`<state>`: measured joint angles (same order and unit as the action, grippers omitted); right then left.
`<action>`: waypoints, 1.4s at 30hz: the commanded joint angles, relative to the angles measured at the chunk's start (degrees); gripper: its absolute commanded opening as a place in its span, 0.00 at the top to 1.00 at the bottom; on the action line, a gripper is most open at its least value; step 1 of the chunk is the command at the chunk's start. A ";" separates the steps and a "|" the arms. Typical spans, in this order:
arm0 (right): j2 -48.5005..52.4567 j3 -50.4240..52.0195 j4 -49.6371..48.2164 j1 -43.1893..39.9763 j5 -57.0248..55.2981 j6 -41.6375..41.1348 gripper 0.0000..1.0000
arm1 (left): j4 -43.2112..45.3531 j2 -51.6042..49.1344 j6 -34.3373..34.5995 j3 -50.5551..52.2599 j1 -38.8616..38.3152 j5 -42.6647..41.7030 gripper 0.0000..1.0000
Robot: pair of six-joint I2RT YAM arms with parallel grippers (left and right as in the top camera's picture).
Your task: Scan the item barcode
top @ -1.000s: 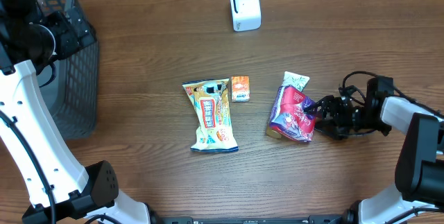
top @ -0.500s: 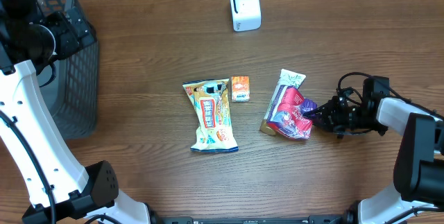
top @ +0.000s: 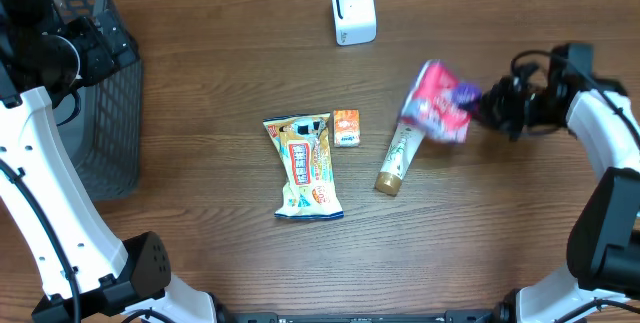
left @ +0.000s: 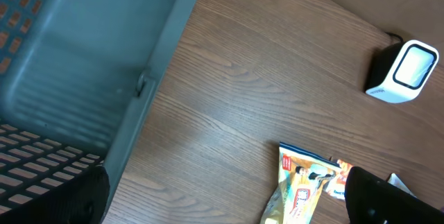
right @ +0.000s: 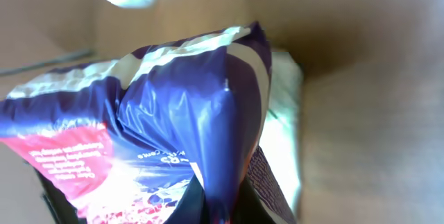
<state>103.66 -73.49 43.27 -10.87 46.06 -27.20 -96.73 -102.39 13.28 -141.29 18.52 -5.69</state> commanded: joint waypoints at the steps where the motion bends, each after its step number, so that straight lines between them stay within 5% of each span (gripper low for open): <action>1: -1.22 -3.23 -7.45 2.25 0.44 -12.11 0.96 | -0.07 0.81 -0.87 0.15 0.59 0.31 0.00; 9: -0.96 -3.23 -32.50 14.58 -17.25 -34.01 0.96 | -0.07 0.81 -0.87 0.15 0.59 0.31 0.00; 21: 1.95 -4.72 -46.23 26.29 -47.01 -39.26 0.96 | -0.07 0.81 -0.87 0.15 0.59 0.33 0.00; 26: 9.11 -12.98 -44.83 26.18 -45.90 -39.26 0.96 | -0.07 0.81 -0.87 0.15 0.59 0.33 0.00; 33: 18.86 -27.96 -31.12 26.40 -40.22 -40.46 0.96 | -0.07 0.81 -0.87 0.15 0.59 0.33 0.00; 42: 19.61 -29.11 -28.63 26.67 -35.17 -43.41 0.96 | -0.07 0.81 -0.87 0.15 0.59 0.33 0.00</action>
<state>123.63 -99.98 15.20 15.49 8.99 -68.77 -96.73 -102.39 13.30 -141.29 18.55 -5.72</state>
